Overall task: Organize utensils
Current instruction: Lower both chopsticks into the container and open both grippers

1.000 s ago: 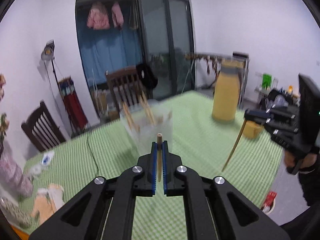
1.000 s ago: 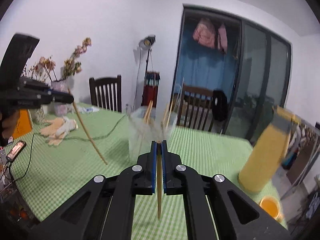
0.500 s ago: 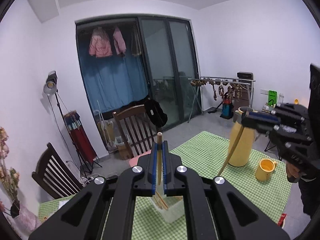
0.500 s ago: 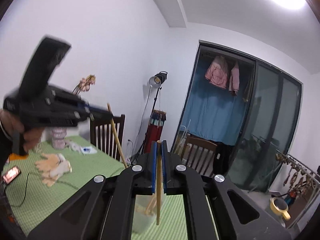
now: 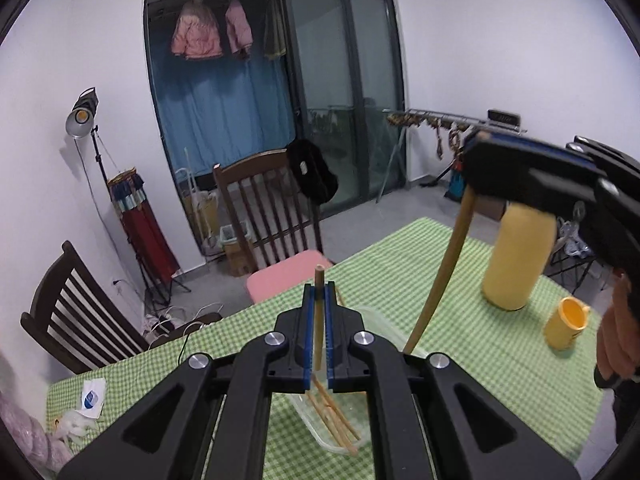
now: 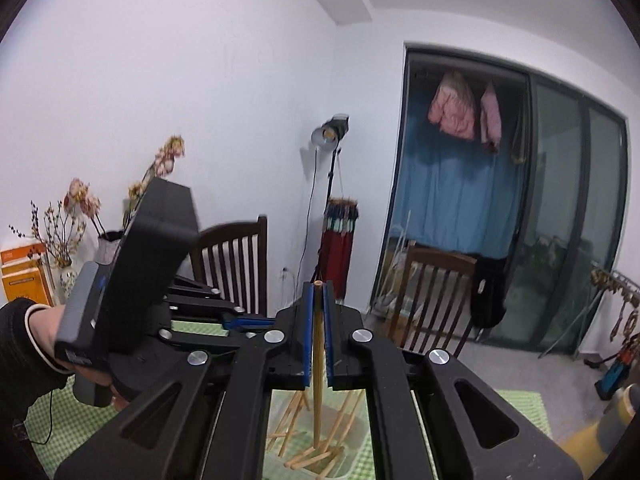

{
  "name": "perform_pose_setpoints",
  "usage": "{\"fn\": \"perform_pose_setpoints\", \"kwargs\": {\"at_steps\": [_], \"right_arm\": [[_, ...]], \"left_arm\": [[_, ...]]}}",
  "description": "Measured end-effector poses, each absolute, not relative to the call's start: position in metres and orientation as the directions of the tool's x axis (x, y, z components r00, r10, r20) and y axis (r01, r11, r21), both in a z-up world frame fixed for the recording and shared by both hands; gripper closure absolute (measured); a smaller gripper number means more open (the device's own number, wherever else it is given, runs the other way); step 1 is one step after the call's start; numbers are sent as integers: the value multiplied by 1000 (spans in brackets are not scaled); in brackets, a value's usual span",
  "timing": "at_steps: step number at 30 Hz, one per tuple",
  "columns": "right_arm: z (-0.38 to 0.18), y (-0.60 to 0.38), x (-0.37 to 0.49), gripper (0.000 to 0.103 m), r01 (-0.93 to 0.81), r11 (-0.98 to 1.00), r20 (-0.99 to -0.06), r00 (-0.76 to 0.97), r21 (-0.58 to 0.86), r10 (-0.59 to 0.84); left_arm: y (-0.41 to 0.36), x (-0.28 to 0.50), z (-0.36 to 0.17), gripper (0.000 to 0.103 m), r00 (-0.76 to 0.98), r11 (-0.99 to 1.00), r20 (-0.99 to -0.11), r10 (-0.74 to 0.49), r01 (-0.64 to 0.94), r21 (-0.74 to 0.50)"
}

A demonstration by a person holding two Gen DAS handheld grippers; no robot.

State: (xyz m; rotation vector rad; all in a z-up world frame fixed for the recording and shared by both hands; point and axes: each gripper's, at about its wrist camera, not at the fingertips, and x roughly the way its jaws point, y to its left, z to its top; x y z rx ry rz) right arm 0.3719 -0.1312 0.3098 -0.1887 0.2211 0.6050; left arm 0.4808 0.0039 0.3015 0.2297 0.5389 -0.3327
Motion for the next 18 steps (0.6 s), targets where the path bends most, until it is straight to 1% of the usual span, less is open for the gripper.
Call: {"fn": "perform_pose_setpoints", "kwargs": {"at_steps": [8,14,18], "right_arm": [[264,-112,391,98,-597,802,-364,755,-38,545],[243,-110,386,98,-589,808,-411,739,-8,534],[234,-111,379,98,-579,815,-433,734,4,524]], "left_arm": [[0,504,249,101,744,916,-616,-259,391,88],[13,489,229,101,704,913,-646,-293,406,28],[17,477,216,101,689,912,-660,-300,411,14]]}}
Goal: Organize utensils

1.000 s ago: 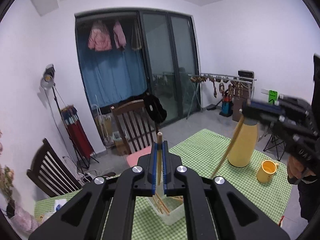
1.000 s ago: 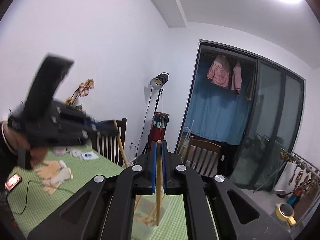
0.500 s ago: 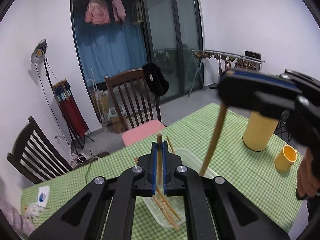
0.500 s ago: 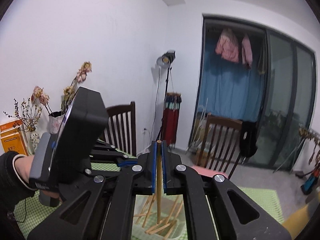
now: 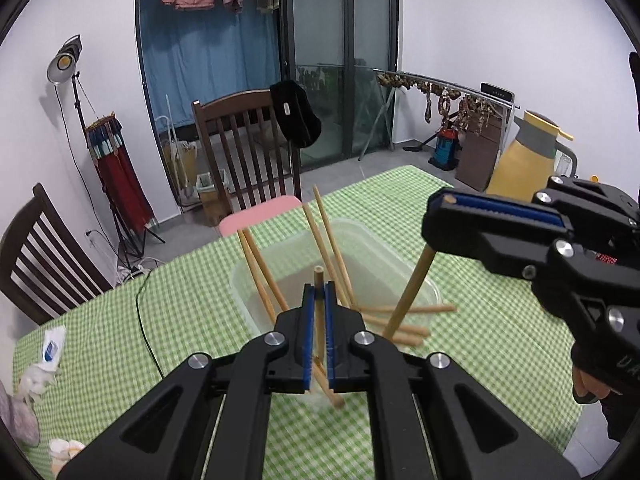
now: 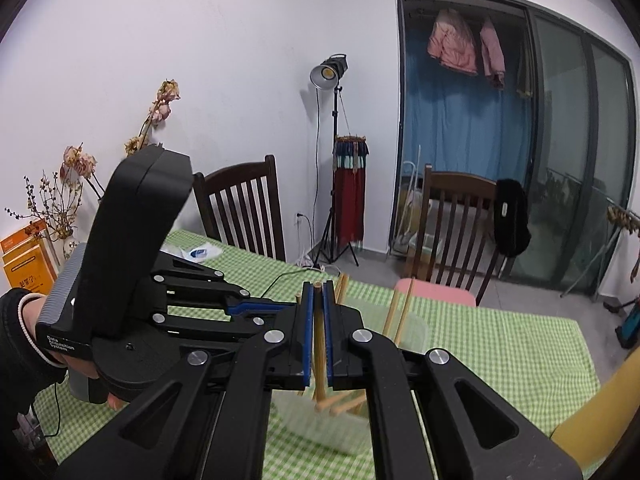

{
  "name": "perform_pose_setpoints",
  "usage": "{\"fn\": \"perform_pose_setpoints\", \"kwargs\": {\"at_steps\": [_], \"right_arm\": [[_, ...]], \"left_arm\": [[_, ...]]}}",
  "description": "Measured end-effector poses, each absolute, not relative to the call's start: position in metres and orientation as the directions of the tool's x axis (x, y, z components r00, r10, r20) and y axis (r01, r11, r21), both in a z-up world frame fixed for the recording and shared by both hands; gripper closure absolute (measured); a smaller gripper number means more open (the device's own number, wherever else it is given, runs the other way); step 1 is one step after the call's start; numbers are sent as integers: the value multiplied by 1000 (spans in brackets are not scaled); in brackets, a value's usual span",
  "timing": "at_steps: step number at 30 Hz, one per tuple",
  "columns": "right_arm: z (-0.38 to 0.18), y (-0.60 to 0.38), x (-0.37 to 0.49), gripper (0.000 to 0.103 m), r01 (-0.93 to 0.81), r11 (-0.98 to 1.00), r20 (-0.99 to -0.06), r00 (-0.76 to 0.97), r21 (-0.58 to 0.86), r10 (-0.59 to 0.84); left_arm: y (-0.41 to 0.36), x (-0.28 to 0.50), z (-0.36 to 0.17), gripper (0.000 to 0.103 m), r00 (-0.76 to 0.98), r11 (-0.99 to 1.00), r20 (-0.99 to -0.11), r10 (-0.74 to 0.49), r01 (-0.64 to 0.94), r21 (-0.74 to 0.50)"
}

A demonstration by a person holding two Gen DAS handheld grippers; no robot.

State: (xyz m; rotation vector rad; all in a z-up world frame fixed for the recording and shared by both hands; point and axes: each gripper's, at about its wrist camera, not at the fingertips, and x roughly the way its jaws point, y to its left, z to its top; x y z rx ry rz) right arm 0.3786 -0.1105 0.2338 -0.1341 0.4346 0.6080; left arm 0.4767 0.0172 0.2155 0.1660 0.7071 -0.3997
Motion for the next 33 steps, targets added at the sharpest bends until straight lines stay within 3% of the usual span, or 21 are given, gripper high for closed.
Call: {"fn": "perform_pose_setpoints", "kwargs": {"at_steps": [7,23,33], "right_arm": [[227,-117,363,98,-566,824,-456,729,19,511],[261,-144,304,98,-558,829,-362,768,24,527],[275,-158,262,98,-542,841,-321,795,5,514]], "left_arm": [[17,443,208,100,681,899,-652,-332,438,0],[22,339,277,99,766,902,-552,-329,428,56],[27,284,299,91,804,919,-506,-314,392,53]]}}
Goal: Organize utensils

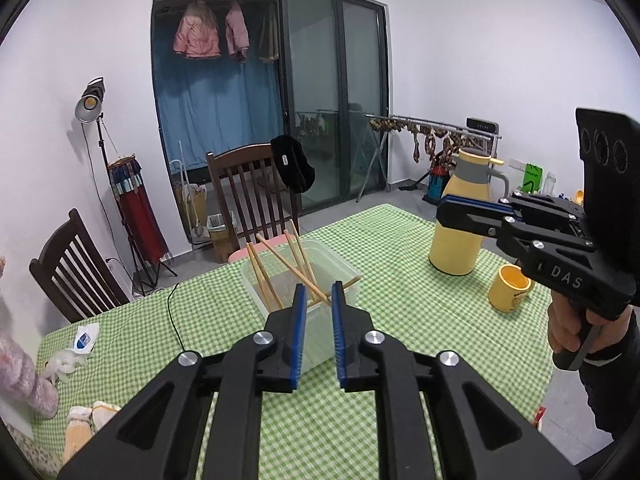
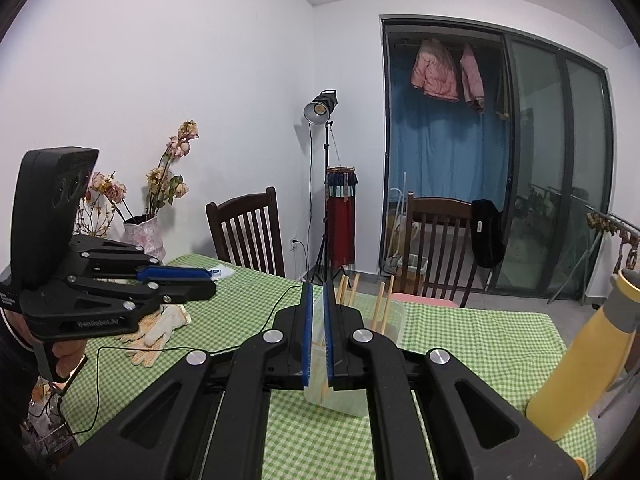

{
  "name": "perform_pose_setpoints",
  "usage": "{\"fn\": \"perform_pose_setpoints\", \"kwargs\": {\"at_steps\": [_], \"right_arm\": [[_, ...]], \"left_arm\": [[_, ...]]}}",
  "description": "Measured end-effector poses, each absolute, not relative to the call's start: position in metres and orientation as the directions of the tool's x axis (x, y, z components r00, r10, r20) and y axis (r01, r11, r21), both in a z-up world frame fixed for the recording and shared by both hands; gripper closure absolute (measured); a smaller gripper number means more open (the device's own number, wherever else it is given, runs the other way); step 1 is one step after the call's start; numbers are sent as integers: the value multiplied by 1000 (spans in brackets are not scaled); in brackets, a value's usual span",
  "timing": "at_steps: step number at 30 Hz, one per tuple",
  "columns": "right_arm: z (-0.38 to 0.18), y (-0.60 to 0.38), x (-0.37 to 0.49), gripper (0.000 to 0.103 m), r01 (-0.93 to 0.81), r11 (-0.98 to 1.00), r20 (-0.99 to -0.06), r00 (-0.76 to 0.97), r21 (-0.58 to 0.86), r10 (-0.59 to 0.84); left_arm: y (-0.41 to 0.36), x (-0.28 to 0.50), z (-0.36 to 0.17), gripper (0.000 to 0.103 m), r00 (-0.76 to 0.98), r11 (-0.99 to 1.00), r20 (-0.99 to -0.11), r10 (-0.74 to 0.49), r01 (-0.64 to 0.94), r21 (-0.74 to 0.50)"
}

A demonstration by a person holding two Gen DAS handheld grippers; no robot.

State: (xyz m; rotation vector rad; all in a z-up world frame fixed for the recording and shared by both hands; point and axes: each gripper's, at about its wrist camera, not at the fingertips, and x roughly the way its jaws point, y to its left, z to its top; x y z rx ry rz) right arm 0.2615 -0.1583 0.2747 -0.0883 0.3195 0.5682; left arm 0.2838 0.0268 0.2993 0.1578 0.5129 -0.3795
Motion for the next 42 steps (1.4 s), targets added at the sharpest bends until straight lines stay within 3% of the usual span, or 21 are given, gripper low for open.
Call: {"fn": "perform_pose_setpoints", "kwargs": {"at_steps": [3,11,17,19,20,21,23,27,29,42], "right_arm": [[272,-163,251,98,-532,847,-339,797,-2,500],[261,-179,235,98,-488,873,-382,805,7,453],[255,-185,223,98,-465,885,-416,803,8,426],[251,-184,219,79,-448,894,-431,808,-5,402],[250,-185,216,43,-436,900,-428,815,-11,390],[251,-186,212,27,-423,906,-413,828,-16,379],[252,-188,204,27,-407,913,-386,848,-37,363],[252,-192,191,24,-368,926,-359,877,-79,318],[251,-196,184,22,-342,935,-345,892,-93,292],[252,-198,159,19,-329,941,-304,907,-81,291]], "left_arm": [[34,267,297,79,816,931,-487,-311,366,18],[49,248,277,78,816,953,-511,-272,303,-23],[57,229,276,66,839,964,-487,-243,263,-28],[57,222,274,50,851,969,-474,-225,245,-20],[58,216,272,47,867,974,-455,-205,224,-11],[57,211,271,41,875,977,-444,-194,213,-7],[57,202,269,35,888,980,-423,-179,198,1],[62,179,265,7,936,995,-342,-78,96,36],[62,167,263,7,952,996,-303,-44,64,56],[56,129,265,7,964,996,-262,-47,64,58]]}}
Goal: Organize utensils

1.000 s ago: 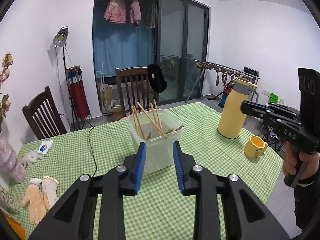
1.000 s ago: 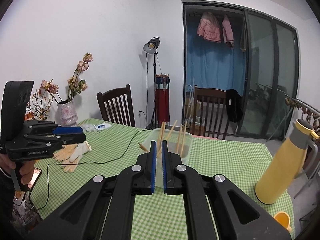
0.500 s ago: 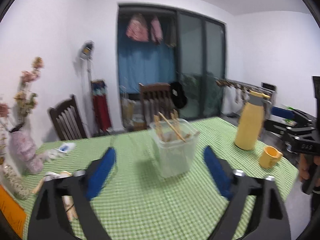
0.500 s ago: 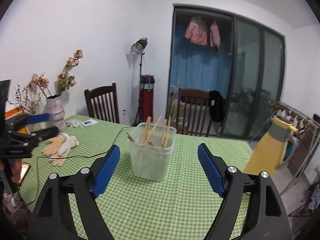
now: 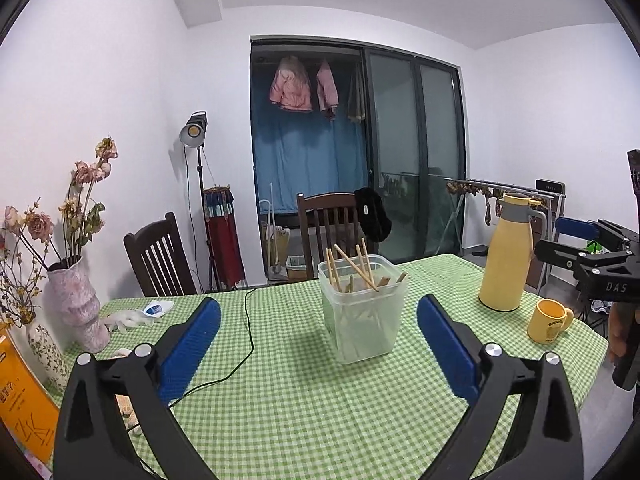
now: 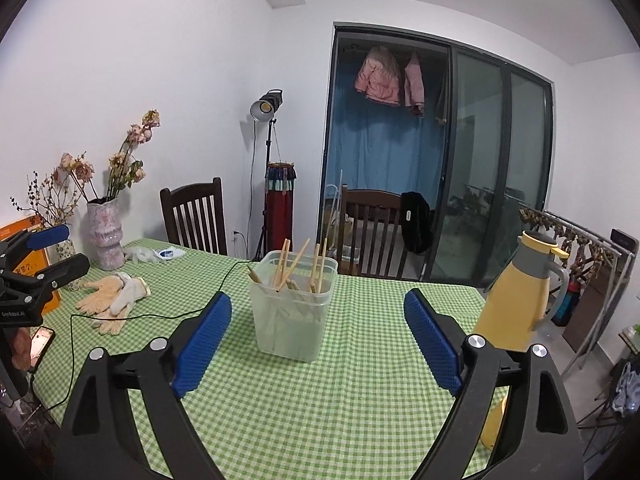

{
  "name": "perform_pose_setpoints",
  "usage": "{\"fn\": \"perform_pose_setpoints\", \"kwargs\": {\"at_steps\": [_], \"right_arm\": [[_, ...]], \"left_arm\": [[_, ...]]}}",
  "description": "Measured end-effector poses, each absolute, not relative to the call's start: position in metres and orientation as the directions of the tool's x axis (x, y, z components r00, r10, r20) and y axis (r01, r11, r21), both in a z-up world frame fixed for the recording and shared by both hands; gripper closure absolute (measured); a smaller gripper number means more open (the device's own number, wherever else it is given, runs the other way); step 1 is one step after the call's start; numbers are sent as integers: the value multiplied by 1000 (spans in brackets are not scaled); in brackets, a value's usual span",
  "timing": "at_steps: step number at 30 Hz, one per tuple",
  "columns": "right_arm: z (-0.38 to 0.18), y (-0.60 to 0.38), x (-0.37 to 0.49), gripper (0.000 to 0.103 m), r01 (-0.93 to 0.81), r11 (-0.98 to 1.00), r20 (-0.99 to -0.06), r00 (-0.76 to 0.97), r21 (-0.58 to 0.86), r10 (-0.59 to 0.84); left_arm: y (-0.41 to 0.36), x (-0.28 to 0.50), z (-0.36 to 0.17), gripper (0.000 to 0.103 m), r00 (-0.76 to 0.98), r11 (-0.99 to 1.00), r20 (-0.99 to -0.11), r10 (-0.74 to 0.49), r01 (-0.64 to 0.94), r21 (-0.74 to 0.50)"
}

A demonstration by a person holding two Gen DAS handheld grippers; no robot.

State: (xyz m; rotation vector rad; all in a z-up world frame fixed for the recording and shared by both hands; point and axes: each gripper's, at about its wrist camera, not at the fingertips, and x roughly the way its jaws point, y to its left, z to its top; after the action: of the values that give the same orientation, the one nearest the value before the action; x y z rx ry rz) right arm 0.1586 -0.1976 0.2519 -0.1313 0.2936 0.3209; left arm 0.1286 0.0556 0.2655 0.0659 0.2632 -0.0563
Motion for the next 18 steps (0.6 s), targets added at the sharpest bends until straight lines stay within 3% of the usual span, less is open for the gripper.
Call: {"fn": "perform_pose_setpoints", "kwargs": {"at_steps": [18], "right_arm": [[240,-189,115,18,-331,937,-228,926,-111,300]], "left_arm": [[52,94,246,7,974,998,-222,-42,49,27]]}}
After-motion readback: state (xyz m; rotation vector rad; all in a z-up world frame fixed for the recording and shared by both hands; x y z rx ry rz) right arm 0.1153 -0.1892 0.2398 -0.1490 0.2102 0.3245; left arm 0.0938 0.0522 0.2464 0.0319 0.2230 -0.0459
